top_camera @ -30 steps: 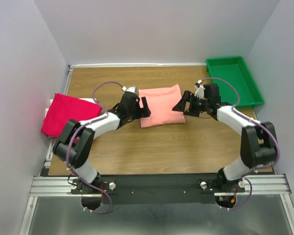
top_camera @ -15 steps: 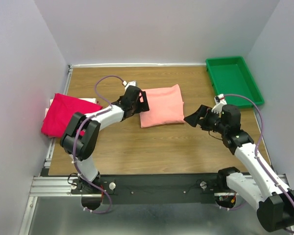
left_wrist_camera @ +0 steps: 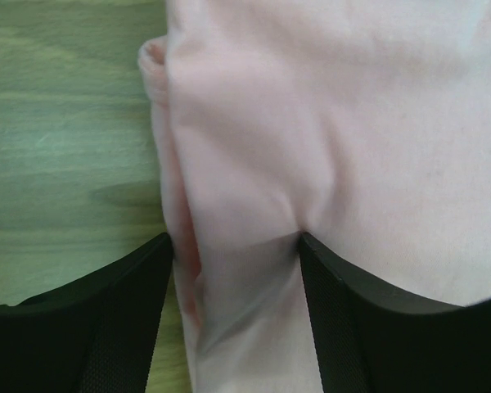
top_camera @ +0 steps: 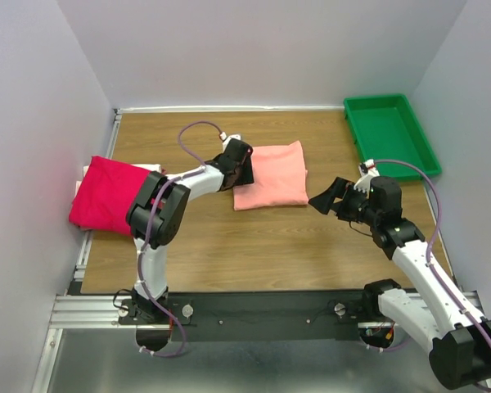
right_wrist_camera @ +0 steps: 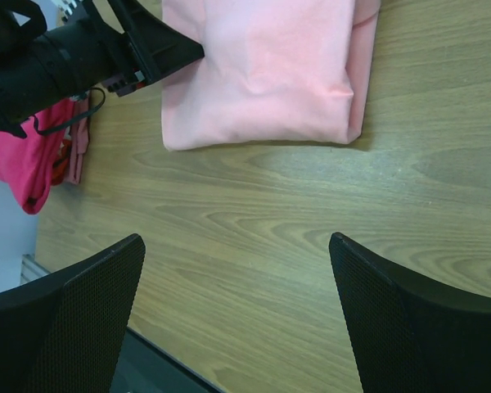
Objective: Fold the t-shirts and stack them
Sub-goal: Neatly place the folded tshirt to the corner
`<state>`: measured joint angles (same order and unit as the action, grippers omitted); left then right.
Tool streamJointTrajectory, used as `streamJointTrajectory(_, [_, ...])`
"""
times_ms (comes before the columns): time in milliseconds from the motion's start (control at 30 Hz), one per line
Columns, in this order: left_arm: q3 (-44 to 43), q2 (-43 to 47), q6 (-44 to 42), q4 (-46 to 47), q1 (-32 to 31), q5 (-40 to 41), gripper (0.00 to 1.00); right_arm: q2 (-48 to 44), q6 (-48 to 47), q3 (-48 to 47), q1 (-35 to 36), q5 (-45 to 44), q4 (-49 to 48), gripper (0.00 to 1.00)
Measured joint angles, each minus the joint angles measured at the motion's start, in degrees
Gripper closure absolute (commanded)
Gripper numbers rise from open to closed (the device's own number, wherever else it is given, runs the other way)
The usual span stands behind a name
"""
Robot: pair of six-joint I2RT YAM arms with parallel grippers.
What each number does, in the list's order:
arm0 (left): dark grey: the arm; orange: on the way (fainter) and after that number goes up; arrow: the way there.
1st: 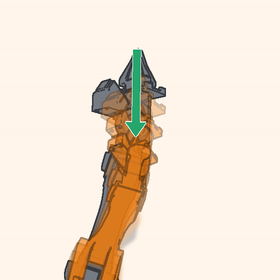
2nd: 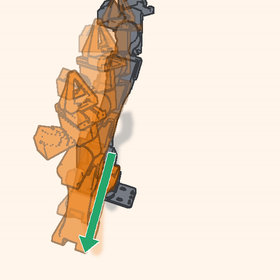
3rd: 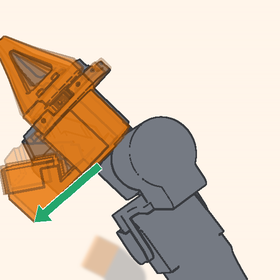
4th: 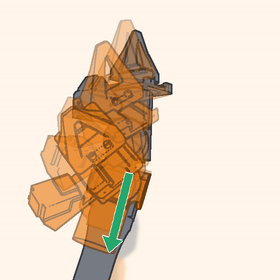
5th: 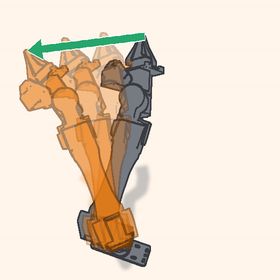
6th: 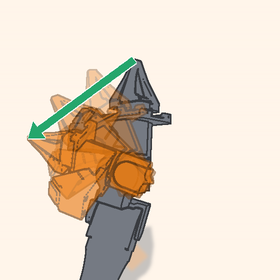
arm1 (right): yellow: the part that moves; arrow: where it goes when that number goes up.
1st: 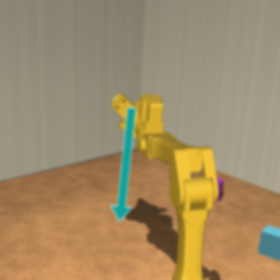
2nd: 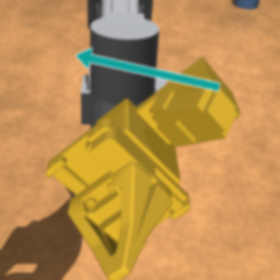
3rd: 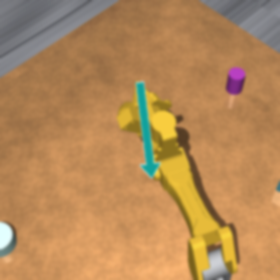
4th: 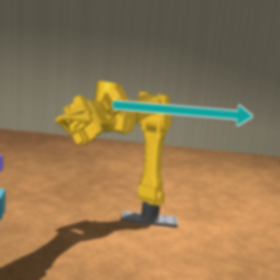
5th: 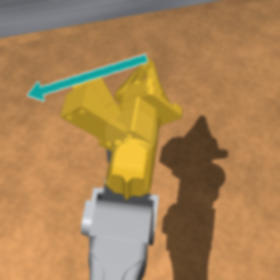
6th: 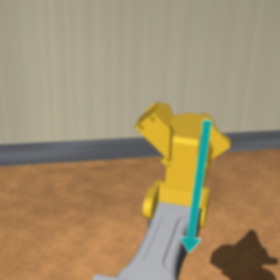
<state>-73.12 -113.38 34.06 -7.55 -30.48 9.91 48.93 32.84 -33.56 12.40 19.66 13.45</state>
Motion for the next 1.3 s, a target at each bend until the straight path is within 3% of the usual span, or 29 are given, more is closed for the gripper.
streamJointTrajectory(33, [-0.96,-0.74,-0.15,-0.37,-0.35,0.20,0.35,0.04,-0.11,0.00,0.00,-0.13,0.00,0.00])
streamJointTrajectory(133, [-3.89,-2.99,-0.85,-0.63,-1.53,1.09,0.63,0.17,-0.55,0.00,0.00,-0.44,0.17,0.00])
streamJointTrajectory(167, [-4.46,-3.52,-0.85,-0.81,-1.68,1.18,0.89,0.17,-0.81,0.00,0.00,-0.63,0.24,0.00])
streamJointTrajectory(200, [-5.18,-4.04,-1.22,-0.83,-1.99,1.18,1.00,0.15,-0.87,0.00,0.00,-0.68,0.28,0.00])
streamJointTrajectory(433, [-4.66,-3.13,-11.67,-0.98,-4.81,8.92,1.00,-0.31,-1.88,0.00,0.00,-1.92,1.90,0.00])
streamJointTrajectory(933, [17.07,20.59,-38.23,-0.81,-4.57,24.15,1.00,-0.11,-2.51,0.00,0.00,-4.63,3.15,0.00])
streamJointTrajectory(1167, [18.32,24.30,-44.72,-4.11,-3.32,28.00,1.00,-3.30,-2.47,0.00,0.00,-6.40,3.23,0.00])
streamJointTrajectory(1300, [19.12,31.12,-48.83,-6.67,-0.90,30.21,1.00,-5.25,-2.43,0.04,0.00,-7.26,3.21,0.00])
